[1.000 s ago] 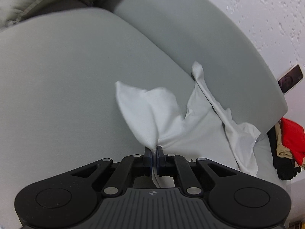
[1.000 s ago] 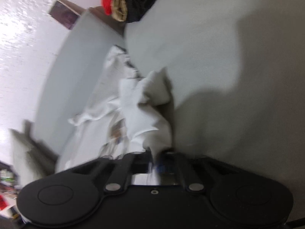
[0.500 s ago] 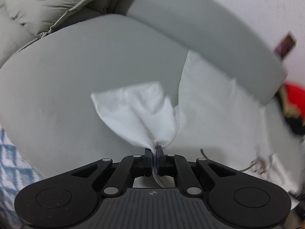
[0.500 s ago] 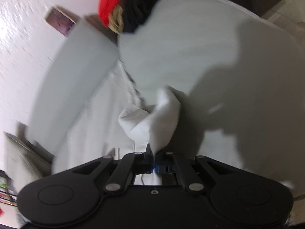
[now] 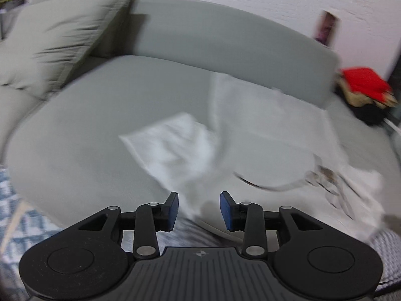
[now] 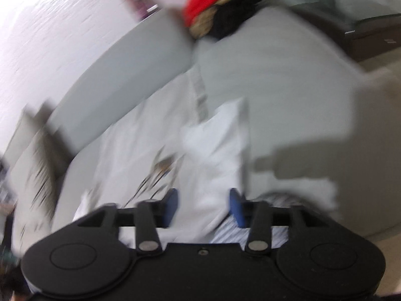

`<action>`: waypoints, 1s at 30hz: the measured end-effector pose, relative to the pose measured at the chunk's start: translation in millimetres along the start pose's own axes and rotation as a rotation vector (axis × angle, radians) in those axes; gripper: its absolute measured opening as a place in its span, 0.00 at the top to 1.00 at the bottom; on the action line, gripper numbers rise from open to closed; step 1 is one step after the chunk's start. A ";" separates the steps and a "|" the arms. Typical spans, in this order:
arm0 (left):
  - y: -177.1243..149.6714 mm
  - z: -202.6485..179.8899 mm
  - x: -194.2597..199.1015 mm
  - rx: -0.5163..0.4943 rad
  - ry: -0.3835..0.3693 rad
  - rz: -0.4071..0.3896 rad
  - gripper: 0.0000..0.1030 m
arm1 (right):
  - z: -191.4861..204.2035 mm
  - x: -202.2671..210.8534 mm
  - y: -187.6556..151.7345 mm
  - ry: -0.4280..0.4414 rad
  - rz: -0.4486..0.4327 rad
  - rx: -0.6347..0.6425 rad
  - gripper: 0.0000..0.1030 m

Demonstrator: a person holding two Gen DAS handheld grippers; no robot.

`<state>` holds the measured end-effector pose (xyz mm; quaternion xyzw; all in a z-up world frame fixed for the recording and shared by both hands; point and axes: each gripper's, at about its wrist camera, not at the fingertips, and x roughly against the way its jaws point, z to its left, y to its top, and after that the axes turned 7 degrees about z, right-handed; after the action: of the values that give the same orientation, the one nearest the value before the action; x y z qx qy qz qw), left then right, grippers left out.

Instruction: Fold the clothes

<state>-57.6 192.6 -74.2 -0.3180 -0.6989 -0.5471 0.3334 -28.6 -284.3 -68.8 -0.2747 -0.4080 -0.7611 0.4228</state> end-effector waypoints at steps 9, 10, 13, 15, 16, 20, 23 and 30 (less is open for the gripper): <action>-7.9 -68.5 -43.7 -0.212 0.011 -0.017 0.68 | 61.9 -86.1 -23.5 -0.051 0.078 0.279 0.83; -8.1 -71.5 -52.8 -0.236 0.020 0.010 0.68 | 67.3 -93.1 -25.7 -0.080 0.059 0.322 0.83; -18.3 -74.6 -83.1 -0.306 0.051 0.213 0.68 | 65.4 -112.4 -40.6 -0.174 0.149 0.377 0.83; -29.0 -70.6 -74.5 -0.334 0.063 0.231 0.72 | 60.1 -105.6 -48.1 -0.194 0.186 0.364 0.83; -31.9 -66.1 -70.3 -0.331 0.058 0.258 0.74 | 56.6 -101.1 -48.9 -0.198 0.222 0.343 0.84; -29.7 -55.4 -45.5 -0.307 0.042 0.211 0.73 | 44.0 -75.1 -45.1 -0.118 0.215 0.259 0.82; -12.2 -59.2 -25.1 -0.273 0.022 0.104 0.63 | 39.9 -53.0 -27.2 -0.055 0.054 0.235 0.58; 8.1 -75.8 -17.8 -0.226 -0.018 0.041 0.50 | -43.5 -33.4 39.8 0.001 -0.207 -0.121 0.56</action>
<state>-31.8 118.8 -70.6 -0.3726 -0.6291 -0.6126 0.3003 19.2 -319.7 -101.2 -0.2559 -0.3870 -0.8241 0.3250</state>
